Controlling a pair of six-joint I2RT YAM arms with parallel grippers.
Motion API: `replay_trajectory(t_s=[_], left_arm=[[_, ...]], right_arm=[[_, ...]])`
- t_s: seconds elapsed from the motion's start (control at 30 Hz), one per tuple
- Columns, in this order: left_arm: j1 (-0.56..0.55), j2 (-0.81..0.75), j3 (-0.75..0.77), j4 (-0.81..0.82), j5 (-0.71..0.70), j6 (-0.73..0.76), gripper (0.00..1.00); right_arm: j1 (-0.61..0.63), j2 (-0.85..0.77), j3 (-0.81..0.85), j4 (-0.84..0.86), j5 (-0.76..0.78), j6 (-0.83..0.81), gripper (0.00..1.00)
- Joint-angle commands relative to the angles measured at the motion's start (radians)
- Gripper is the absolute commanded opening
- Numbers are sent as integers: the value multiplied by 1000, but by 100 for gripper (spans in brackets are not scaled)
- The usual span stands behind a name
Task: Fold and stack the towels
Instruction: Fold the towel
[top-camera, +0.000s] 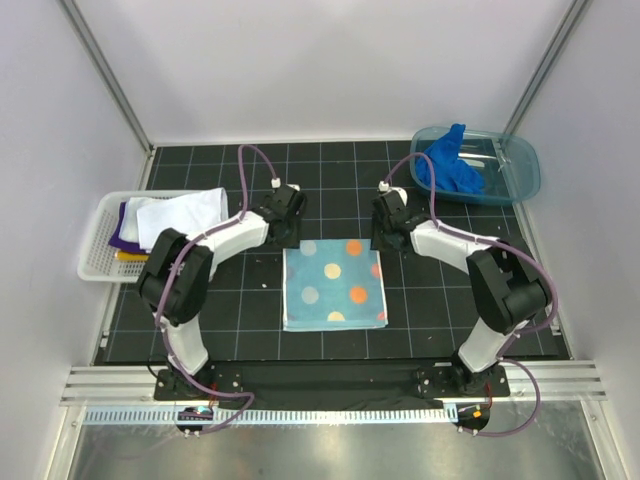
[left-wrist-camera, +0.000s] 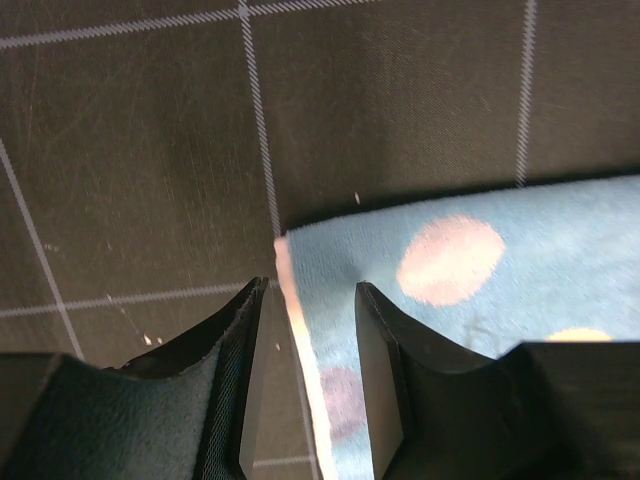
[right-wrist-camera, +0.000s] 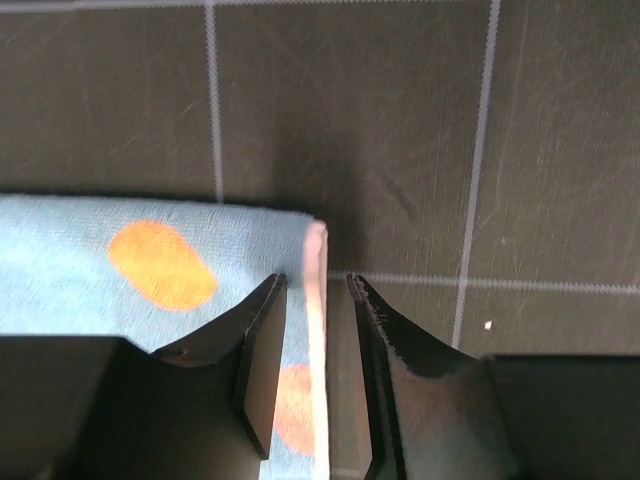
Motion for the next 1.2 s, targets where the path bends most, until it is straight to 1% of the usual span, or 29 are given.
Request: replay_trajectory(t_s=[0.0,0.23,0.37,0.57,0.83,1.17], left_arm=[[6,37,56,-16,-50,38,43],[5,92,61,-11,-70,46,43],[8,97,58,-8,-82,54,43],[13,72,62,4,-56,60,43],[28,78,64,24,-16,80,43],[39,100,70,39,16,92,42]], right_arm=[[-11,26,40,88,53,-8,38],[-31,89,37,105,78,9,39],[-34,94,26,108,81,14,39],[-38,57,9,129,46,12,39],[-40,2,34,152,0,-28,40],[-40,88,52,155,-36,-26,39]])
